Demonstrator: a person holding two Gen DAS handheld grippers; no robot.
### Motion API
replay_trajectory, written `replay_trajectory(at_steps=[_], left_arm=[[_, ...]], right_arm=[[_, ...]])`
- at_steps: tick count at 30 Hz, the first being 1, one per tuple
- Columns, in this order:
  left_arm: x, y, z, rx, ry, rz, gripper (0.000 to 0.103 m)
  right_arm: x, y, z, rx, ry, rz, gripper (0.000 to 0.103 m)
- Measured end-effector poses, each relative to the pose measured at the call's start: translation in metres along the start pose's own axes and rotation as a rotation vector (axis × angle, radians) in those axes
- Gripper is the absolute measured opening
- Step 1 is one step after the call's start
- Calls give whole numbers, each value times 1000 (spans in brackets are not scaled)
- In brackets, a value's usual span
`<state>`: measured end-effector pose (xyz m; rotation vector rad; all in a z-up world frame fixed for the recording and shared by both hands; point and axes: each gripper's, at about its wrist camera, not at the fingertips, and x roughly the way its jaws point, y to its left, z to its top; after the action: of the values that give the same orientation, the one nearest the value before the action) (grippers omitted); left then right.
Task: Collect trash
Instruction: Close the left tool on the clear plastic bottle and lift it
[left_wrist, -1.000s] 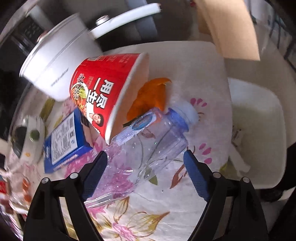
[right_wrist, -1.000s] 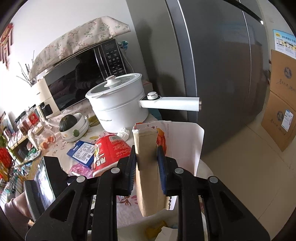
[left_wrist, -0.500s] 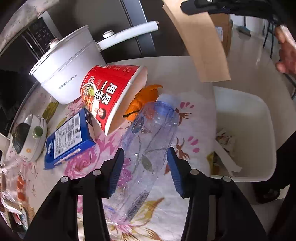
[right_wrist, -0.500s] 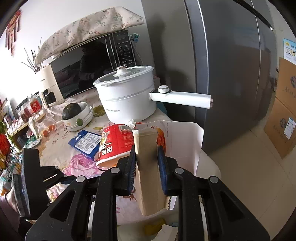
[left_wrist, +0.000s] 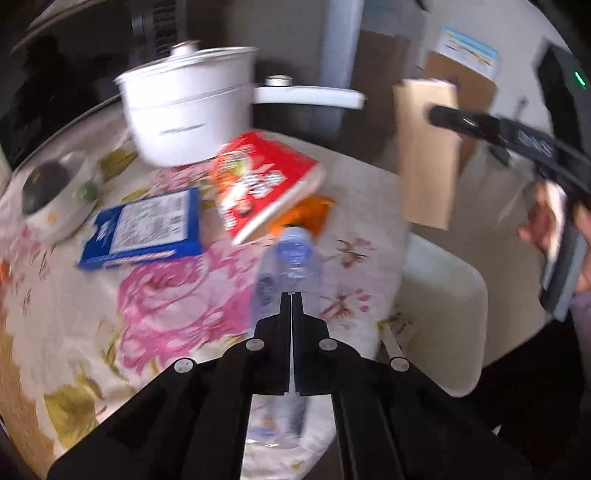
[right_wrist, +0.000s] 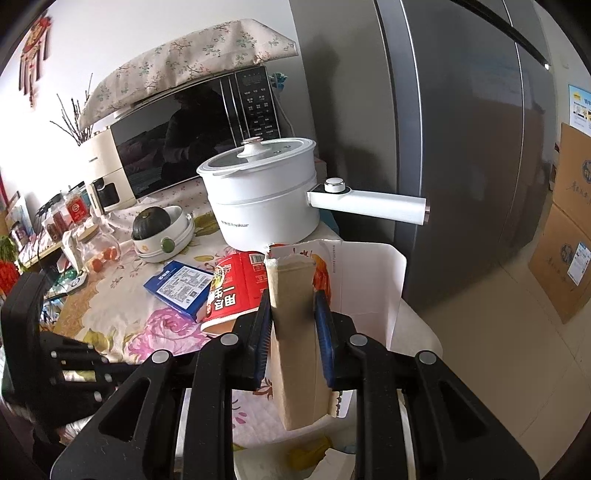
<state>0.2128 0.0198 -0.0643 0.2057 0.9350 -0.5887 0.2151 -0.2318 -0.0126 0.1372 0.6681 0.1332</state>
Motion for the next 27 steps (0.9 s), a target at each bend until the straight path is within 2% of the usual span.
replay_trajectory(at_steps=[3,6,7,8,10,12,15,21,24,26,27], left_arm=[[7,17,-2,-66,31,19,1],[7,19,0,-75,45,16,3],[5,18,3,-71,39,29,17],[3,17,4,-70,32,38,49],[1,13,10,-73,28,42,89],[1,7,15,-71,44,14,89],[14,-4,22,-70,116,-33,92],[64,-44,16,66,267,31,92],[74,-42,14,40,283,28,91],[75,-35,14,10,281,30,65],[75,-31,14,-7,285,11,63]], right_arm=[[-2,0,-1,-5,-2,-1,22],[-5,-3,0,0,-10,-3,22],[-7,-4,1,4,-13,-4,22],[-8,-6,1,7,-16,-6,23],[-9,-9,1,11,-17,-12,23],[-11,-12,0,14,-16,-18,23],[-13,-17,-1,20,-14,-28,24],[-14,-22,-2,27,-7,-30,24],[-17,-22,-2,15,-17,-24,24],[-19,-22,-2,13,-22,-17,24],[-19,-21,-2,12,-24,-14,24]])
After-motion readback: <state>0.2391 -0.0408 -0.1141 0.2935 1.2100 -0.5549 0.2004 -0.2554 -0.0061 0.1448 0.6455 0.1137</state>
